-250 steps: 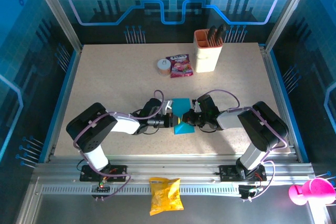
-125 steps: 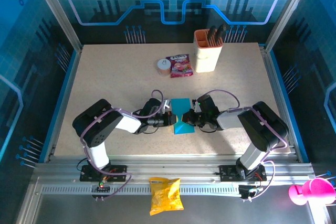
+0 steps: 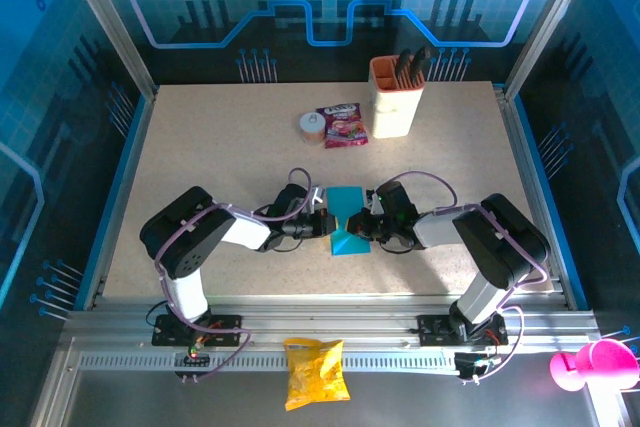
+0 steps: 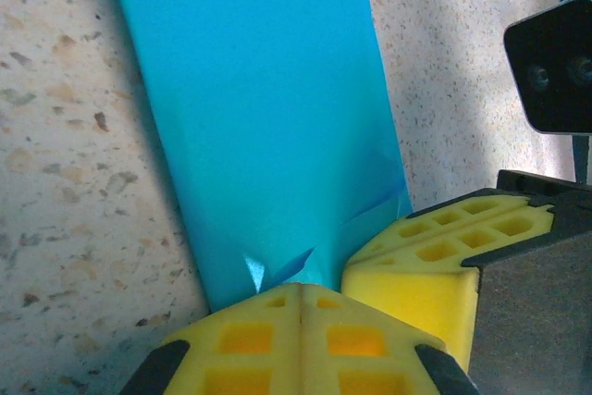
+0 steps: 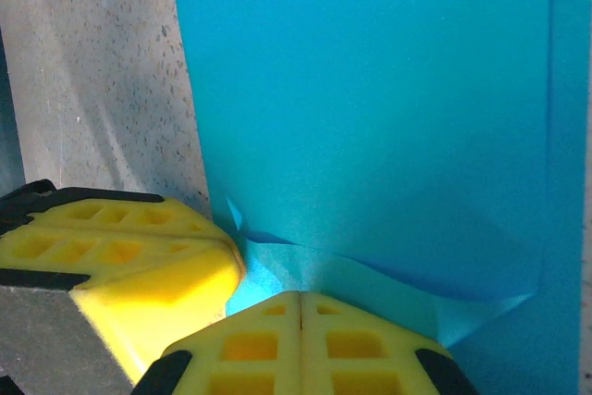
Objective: Fold a paper plane with a square sheet of paper (pick it up from the middle)
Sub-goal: Fold the triangle a second time at the center of the table.
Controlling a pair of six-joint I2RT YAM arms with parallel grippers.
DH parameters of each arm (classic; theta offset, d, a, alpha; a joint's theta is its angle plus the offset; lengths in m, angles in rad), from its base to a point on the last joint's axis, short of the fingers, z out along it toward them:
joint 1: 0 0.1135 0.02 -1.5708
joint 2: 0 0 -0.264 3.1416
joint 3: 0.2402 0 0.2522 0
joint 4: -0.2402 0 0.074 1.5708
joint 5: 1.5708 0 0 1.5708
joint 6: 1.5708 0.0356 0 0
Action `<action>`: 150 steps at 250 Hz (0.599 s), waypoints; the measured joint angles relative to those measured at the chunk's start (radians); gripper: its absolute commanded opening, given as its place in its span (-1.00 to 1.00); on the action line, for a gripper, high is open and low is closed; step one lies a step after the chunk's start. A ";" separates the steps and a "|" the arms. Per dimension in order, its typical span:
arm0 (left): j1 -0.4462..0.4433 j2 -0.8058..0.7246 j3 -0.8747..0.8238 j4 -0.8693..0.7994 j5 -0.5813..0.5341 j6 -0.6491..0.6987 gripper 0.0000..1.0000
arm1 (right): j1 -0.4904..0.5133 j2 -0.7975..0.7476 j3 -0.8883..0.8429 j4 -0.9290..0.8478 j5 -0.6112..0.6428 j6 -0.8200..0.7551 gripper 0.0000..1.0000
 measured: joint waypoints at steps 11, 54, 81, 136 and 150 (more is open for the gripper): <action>0.001 0.000 0.005 -0.010 0.000 0.000 -1.00 | 0.000 0.000 0.000 0.000 0.001 0.000 -1.00; 0.003 -0.011 0.014 -0.048 -0.010 0.013 -1.00 | 0.002 -0.001 0.000 0.000 0.002 0.000 -1.00; 0.012 -0.047 0.014 -0.104 -0.031 0.043 -1.00 | 0.002 -0.002 0.000 0.000 0.003 0.001 -1.00; -0.035 -0.165 0.013 -0.213 -0.044 0.119 -1.00 | 0.007 -0.004 -0.002 0.001 0.015 0.007 -1.00; -0.066 -0.186 0.011 -0.233 -0.052 0.141 -1.00 | 0.007 -0.004 -0.002 0.001 0.016 0.007 -1.00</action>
